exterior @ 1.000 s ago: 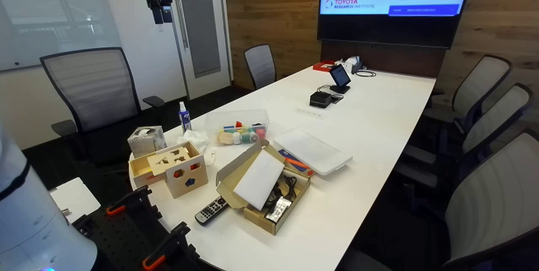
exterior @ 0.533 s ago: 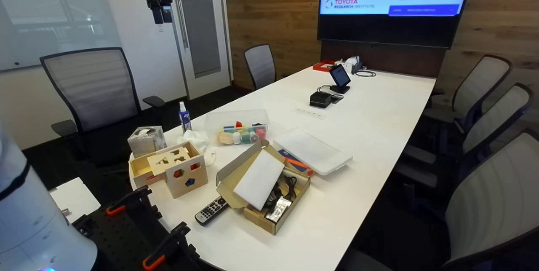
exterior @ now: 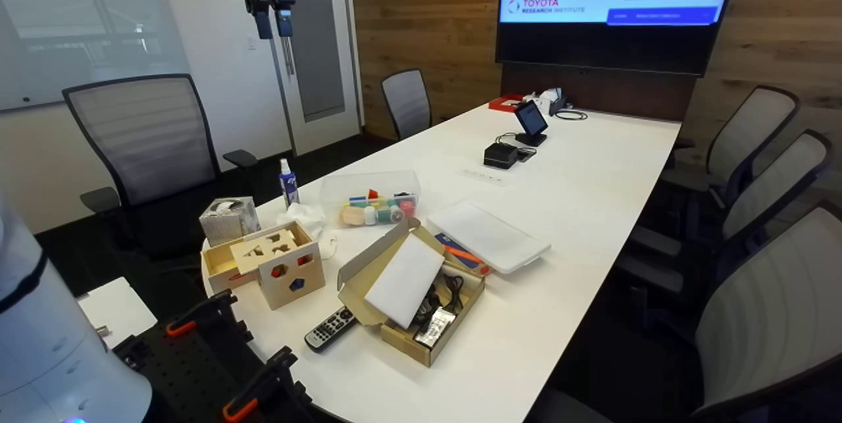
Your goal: Remove the charging cable from the box and put it on the table
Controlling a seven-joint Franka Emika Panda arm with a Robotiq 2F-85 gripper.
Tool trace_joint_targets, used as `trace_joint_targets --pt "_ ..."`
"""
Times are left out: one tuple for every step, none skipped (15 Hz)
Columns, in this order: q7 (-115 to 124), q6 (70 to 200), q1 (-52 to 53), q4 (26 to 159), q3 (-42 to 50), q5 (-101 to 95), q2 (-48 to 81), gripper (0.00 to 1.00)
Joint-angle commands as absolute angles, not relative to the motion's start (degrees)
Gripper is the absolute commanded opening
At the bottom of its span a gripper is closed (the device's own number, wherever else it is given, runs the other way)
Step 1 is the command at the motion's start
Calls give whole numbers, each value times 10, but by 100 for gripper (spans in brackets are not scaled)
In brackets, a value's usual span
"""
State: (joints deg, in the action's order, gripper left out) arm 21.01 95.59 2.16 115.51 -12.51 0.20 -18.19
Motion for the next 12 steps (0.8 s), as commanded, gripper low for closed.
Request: trace_joint_targets --pt "126 974 24 1175 -85 -12 -177 100" --pt "88 981 24 1184 -71 -12 -175 100" --pt "57 992 21 1196 -59 -15 -173 100" --pt "31 1004 19 1207 -46 -16 -170 100" --pt "-5 1019 18 1220 -33 -19 -166 100" --pt "-35 1037 17 1235 -20 -20 -162 100" --pt "-59 1063 15 1256 -10 -20 -159 100" --pt "-82 1090 14 1275 0 -18 -155 100" --pt "-102 1124 11 1298 10 -18 -150 100" --pt "-119 1158 8 1320 18 -19 -144 100" --pt "-133 1194 3 1342 25 -24 -135 100" --pt "-147 1233 -1 1364 33 -25 -125 100"
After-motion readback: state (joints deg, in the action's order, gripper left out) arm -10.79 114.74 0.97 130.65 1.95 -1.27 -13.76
